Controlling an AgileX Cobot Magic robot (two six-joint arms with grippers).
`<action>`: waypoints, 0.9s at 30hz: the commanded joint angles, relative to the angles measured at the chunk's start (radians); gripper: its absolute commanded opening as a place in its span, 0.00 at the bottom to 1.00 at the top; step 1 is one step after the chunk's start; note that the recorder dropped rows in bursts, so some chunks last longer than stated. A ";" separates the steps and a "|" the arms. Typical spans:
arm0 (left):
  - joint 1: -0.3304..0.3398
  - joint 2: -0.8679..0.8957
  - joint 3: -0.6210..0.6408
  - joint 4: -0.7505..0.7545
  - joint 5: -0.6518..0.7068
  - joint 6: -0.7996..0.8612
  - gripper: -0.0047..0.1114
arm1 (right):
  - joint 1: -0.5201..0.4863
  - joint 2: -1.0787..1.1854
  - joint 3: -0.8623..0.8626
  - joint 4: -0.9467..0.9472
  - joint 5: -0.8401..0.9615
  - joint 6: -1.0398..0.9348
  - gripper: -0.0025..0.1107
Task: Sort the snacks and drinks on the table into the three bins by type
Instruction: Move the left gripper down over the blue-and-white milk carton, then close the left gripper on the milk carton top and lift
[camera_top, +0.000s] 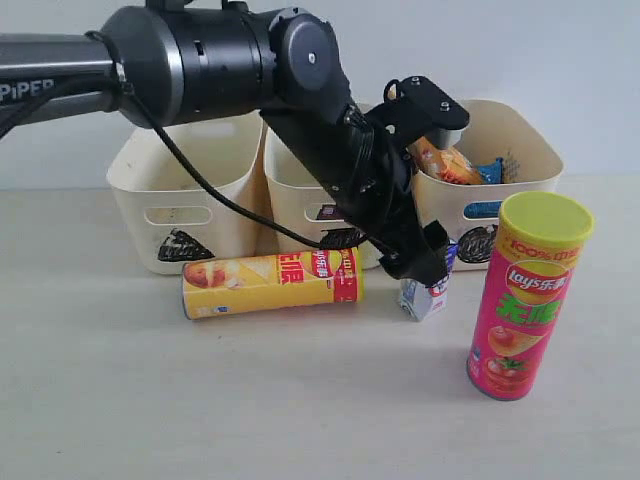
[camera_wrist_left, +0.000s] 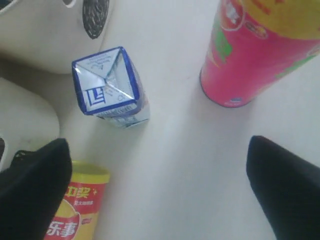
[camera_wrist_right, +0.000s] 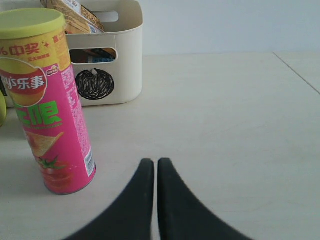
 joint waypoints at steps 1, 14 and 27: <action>-0.008 0.017 0.003 -0.014 -0.071 0.007 0.79 | 0.002 -0.006 0.004 -0.004 -0.007 0.000 0.02; -0.008 0.087 0.003 -0.094 -0.219 0.067 0.79 | 0.002 -0.006 0.004 -0.004 -0.007 0.000 0.02; -0.008 0.147 0.001 -0.094 -0.303 0.068 0.79 | 0.002 -0.006 0.004 -0.004 -0.007 0.000 0.02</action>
